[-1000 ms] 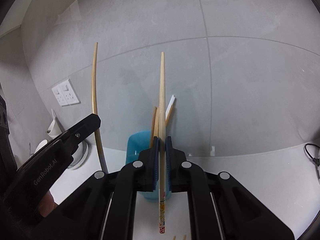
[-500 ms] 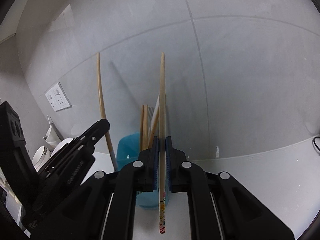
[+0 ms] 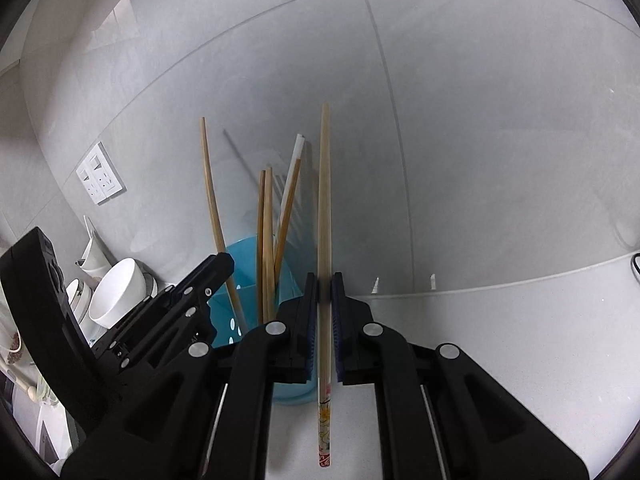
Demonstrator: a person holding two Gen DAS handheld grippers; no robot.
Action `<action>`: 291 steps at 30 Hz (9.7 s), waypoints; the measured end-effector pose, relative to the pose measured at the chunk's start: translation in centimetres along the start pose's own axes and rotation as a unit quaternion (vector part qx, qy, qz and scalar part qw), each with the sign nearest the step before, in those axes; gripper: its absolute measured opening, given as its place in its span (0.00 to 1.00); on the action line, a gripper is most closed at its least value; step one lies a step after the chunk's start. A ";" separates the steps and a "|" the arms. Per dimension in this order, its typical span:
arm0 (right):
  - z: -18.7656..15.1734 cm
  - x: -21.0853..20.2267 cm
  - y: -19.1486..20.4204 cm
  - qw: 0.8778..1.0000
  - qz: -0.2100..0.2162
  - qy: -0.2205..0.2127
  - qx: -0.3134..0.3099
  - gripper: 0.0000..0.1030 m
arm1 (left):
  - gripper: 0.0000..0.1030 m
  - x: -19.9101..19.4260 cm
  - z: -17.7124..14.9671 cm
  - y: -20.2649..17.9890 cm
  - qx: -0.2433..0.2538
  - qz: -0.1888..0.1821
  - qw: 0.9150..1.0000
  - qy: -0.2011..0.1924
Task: Organize utensils
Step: 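Drop the left chopstick into the holder while the right lowers its chopstick inside, then move both open grippers back over the remaining chopsticks, then grasp a blue-dotted chopstick with the left gripper while the right grasps a plain one, then carry both held chopsticks up to the blue holder, then lower the left chopstick into the holder and open while the right lowers its chopstick inside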
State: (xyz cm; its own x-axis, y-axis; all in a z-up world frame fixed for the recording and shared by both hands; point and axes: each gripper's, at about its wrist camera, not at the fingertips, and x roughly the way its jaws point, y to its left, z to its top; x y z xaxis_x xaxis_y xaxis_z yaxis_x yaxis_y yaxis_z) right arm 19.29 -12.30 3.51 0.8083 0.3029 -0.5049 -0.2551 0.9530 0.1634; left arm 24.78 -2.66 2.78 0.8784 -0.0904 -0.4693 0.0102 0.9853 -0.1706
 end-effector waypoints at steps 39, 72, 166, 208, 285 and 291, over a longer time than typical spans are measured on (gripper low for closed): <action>2.2 2.4 6.6 0.992 0.051 -0.108 -0.044 0.06 | 0.94 -7.0 -1.4 7.9 -0.046 0.085 0.991 0.097; -5.1 -5.4 -1.5 0.995 -0.081 0.057 -0.007 0.92 | 0.94 -7.7 -4.3 4.3 -0.036 0.063 0.979 0.191; -18.7 -8.8 -5.2 0.960 -0.114 0.256 0.009 0.03 | 0.07 -8.8 -17.7 -1.9 -0.021 0.094 0.926 0.366; -4.8 -9.7 1.3 0.995 -0.065 0.061 -0.042 0.03 | 0.07 -10.7 -0.7 -1.6 -0.002 0.079 0.972 0.222; 4.4 0.3 3.2 0.998 0.060 -0.026 -0.017 0.03 | 0.90 -1.1 3.6 5.9 -0.057 0.080 0.981 0.165; 4.2 1.4 4.5 0.997 0.064 -0.043 -0.024 0.03 | 0.94 -1.8 4.4 6.6 -0.057 0.101 0.981 0.157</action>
State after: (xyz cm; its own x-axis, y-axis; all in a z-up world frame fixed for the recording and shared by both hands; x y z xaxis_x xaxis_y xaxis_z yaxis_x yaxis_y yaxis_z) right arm 21.47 -7.58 7.14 0.8099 0.4224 -0.4070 -0.3824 0.9064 0.1795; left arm 25.35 4.65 6.31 0.6664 0.0482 -0.7440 -0.2186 0.9667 -0.1332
